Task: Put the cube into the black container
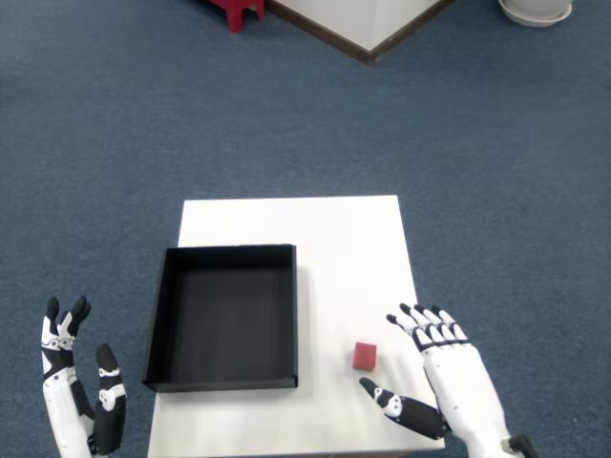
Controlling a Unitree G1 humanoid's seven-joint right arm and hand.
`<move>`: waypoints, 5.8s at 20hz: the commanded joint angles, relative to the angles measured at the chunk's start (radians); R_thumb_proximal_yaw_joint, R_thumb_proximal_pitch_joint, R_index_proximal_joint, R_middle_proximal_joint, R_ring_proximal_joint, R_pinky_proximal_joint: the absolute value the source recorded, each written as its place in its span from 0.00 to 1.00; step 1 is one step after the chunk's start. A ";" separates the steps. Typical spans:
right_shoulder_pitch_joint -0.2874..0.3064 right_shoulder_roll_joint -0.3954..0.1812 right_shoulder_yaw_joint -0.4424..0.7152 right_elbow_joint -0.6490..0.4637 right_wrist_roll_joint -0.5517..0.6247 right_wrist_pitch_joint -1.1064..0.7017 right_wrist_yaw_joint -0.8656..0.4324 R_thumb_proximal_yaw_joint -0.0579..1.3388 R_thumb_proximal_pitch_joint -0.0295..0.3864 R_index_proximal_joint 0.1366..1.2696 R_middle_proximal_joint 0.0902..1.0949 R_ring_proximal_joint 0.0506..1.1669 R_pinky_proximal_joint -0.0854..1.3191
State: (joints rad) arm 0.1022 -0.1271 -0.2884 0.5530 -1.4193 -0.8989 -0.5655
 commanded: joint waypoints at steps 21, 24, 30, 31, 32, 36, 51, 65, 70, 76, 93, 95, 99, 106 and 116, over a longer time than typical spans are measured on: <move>-0.139 -0.001 0.015 0.070 -0.031 0.085 0.029 0.30 0.06 0.21 0.08 0.12 0.05; -0.148 -0.007 0.028 0.094 -0.054 0.089 0.024 0.30 0.06 0.21 0.09 0.12 0.05; -0.170 -0.011 0.045 0.145 -0.089 0.103 -0.012 0.29 0.06 0.22 0.09 0.13 0.05; -0.169 -0.013 0.048 0.153 -0.096 0.104 -0.023 0.29 0.06 0.22 0.09 0.13 0.05; -0.169 -0.014 0.050 0.155 -0.098 0.104 -0.027 0.29 0.06 0.22 0.09 0.13 0.05; -0.178 -0.018 0.057 0.163 -0.111 0.105 -0.049 0.29 0.05 0.23 0.09 0.13 0.05; -0.163 -0.041 0.072 0.171 -0.150 0.106 -0.095 0.31 0.06 0.23 0.10 0.14 0.05; -0.211 -0.041 0.073 0.280 -0.180 0.175 -0.141 0.33 0.06 0.25 0.11 0.15 0.06; -0.248 -0.051 0.069 0.387 -0.198 0.227 -0.169 0.33 0.06 0.26 0.12 0.16 0.07; -0.302 -0.060 0.073 0.477 -0.213 0.242 -0.226 0.31 0.06 0.25 0.12 0.15 0.08; -0.388 -0.073 0.083 0.589 -0.237 0.263 -0.274 0.32 0.09 0.27 0.12 0.15 0.08; -0.394 -0.075 0.083 0.600 -0.240 0.267 -0.279 0.33 0.10 0.27 0.12 0.16 0.08; -0.407 -0.076 0.089 0.624 -0.250 0.277 -0.289 0.34 0.11 0.28 0.12 0.16 0.09; -0.419 -0.069 0.104 0.660 -0.270 0.289 -0.320 0.35 0.14 0.29 0.13 0.16 0.09; -0.413 -0.057 0.138 0.661 -0.301 0.288 -0.370 0.36 0.18 0.30 0.12 0.16 0.09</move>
State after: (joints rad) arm -0.2763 -0.1732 -0.1499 1.2409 -1.7338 -0.6141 -0.8759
